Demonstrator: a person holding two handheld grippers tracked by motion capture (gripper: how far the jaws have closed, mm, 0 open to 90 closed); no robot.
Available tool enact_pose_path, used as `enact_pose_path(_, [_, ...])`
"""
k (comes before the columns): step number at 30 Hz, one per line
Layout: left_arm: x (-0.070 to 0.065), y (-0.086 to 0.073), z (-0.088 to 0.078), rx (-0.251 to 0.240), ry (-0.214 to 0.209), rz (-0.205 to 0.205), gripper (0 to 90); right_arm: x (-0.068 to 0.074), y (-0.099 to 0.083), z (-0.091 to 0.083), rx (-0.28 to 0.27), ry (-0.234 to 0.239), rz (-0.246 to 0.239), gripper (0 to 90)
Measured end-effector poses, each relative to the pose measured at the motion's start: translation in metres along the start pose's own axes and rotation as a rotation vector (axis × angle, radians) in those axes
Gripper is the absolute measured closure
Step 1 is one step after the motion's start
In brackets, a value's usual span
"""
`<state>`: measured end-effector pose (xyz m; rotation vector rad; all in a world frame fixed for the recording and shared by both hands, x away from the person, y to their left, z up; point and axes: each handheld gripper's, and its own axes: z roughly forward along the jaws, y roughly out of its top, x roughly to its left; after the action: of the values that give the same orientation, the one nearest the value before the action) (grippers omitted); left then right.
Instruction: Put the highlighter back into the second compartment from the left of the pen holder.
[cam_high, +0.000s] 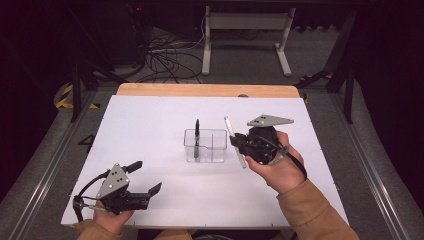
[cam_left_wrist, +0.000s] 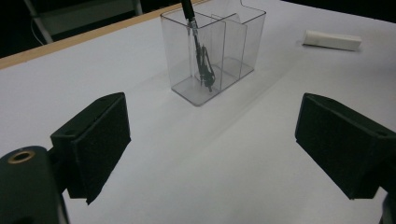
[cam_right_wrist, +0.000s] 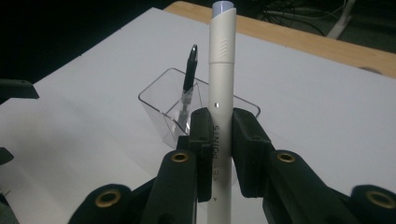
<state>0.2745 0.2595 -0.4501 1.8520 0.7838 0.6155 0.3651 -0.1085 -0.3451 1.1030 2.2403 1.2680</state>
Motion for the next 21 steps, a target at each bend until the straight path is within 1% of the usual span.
enact_pose_path(3, [0.000, 0.000, 0.000, 0.003, 0.000, 0.002, 11.1, 0.001, 0.003, -0.001, -0.038, 0.016, -0.016, 79.5])
enact_pose_path(6, [0.000, 0.000, -0.001, 0.003, 0.000, -0.001, 11.0, 0.000, 0.006, -0.001, -0.071, 0.037, -0.020, 79.5])
enact_pose_path(9, [0.000, 0.000, -0.001, 0.003, 0.000, -0.001, 11.1, 0.001, 0.010, -0.001, -0.104, 0.052, -0.045, 79.5])
enact_pose_path(10, [0.000, 0.000, 0.000, 0.003, 0.002, 0.002, 11.0, 0.000, 0.011, -0.001, -0.112, 0.067, -0.044, 79.5])
enact_pose_path(12, [0.000, 0.000, 0.000, 0.002, -0.002, -0.006, 11.0, 0.000, 0.013, -0.001, -0.130, 0.092, -0.045, 79.5])
enact_pose_path(13, [0.000, 0.000, 0.000, 0.001, -0.003, -0.010, 11.0, 0.000, 0.014, -0.001, -0.144, 0.099, -0.048, 79.5])
enact_pose_path(14, [0.000, 0.000, 0.000, 0.002, 0.001, -0.001, 11.1, 0.000, 0.016, -0.002, -0.156, 0.106, -0.047, 79.5])
enact_pose_path(18, [0.000, 0.000, 0.000, 0.001, 0.001, -0.003, 11.0, 0.000, 0.021, -0.002, -0.219, 0.138, -0.040, 79.5])
enact_pose_path(21, [0.000, 0.000, 0.000, 0.001, 0.001, -0.002, 11.0, 0.000, 0.025, 0.001, -0.239, 0.156, -0.031, 79.5])
